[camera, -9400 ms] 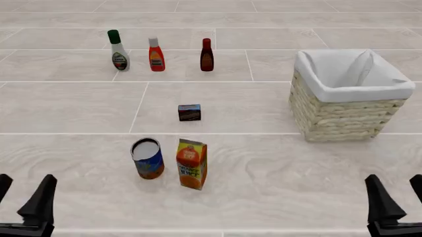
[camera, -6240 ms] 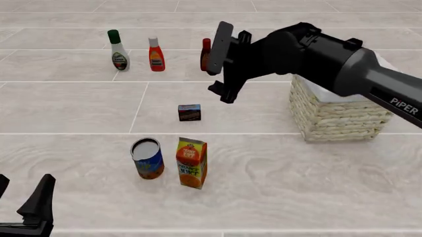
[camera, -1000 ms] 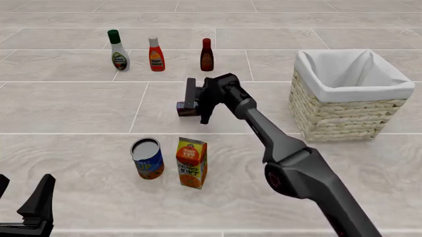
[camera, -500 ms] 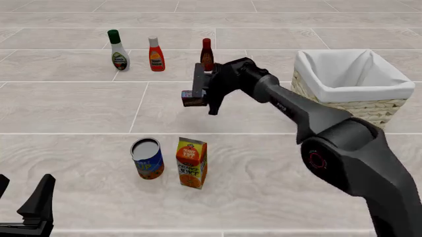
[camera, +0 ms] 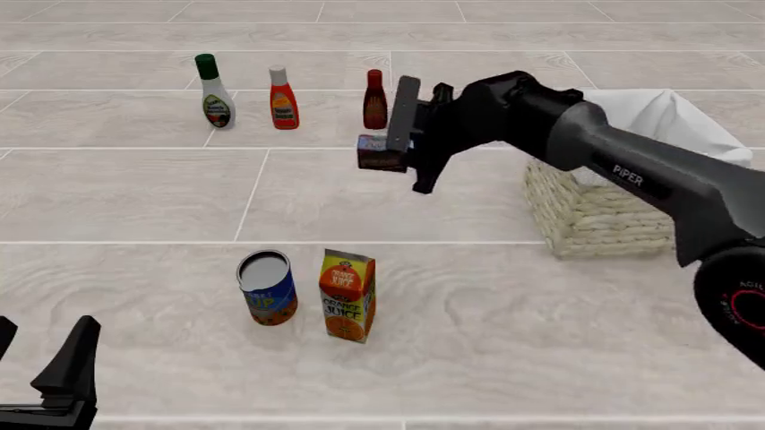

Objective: Pick the chocolate pudding and place it in the basket.

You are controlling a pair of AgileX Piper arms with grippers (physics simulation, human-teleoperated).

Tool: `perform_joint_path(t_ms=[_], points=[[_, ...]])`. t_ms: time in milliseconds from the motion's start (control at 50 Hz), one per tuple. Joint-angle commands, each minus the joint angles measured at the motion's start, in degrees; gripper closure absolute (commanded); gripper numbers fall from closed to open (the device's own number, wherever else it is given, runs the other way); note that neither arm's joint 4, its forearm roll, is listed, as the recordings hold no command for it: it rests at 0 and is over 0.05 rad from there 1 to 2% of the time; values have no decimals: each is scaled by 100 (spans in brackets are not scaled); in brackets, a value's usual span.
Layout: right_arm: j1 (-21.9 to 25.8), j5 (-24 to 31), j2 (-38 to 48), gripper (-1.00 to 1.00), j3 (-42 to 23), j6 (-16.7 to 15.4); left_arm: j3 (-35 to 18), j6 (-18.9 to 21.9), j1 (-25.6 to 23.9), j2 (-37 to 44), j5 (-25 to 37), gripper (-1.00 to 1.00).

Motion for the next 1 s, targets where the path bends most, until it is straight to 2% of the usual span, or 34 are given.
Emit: perform_joint_path(t_ms=[20, 40, 100, 160, 220, 280, 300, 320, 360, 580, 620, 660, 740, 820, 840, 1000], points=[[-70, 166, -911, 100, 435, 571, -13, 0, -42, -11, 23, -100], [-70, 166, -912, 100, 436, 571, -13, 0, -42, -11, 23, -100], [-50, 391, -1098, 100, 284, 971, -13, 0, -43, -10, 23, -100], [-122, 384, -1187, 100, 360, 940, -13, -1, -43, -10, 23, -100], [-86, 563, -1319, 100, 209, 1272, -13, 0, -43, -10, 23, -100], [-133, 622, -1386, 100, 178, 1329, -13, 0, -42, -10, 23, -100], [-157, 714, -1465, 100, 73, 1478, -13, -1, -41, -10, 23, -100], [-157, 716, -1464, 100, 70, 1478, -13, -1, -41, -10, 23, -100], [-117, 858, -1508, 100, -87, 1722, -13, -2, -41, -11, 23, -100], [-265, 1598, -1599, 100, -947, 2572, -13, -1, -42, -11, 22, -100], [-264, 1822, -1565, 100, -1233, 2858, -13, -1, -42, -11, 23, -100], [-420, 1875, -1582, 100, -1296, 2784, -13, -2, -42, -11, 22, -100], [-501, 2140, -1581, 100, -1555, 3053, -13, -1, -42, -10, 23, -100], [-589, 2233, -1607, 100, -1648, 3065, -13, 0, -41, -11, 23, -100], [-632, 2327, -1597, 100, -1762, 3173, -13, -2, -41, -10, 23, -100], [-783, 2670, -1631, 100, -2147, 3324, -13, -2, -42, -10, 23, -100]])
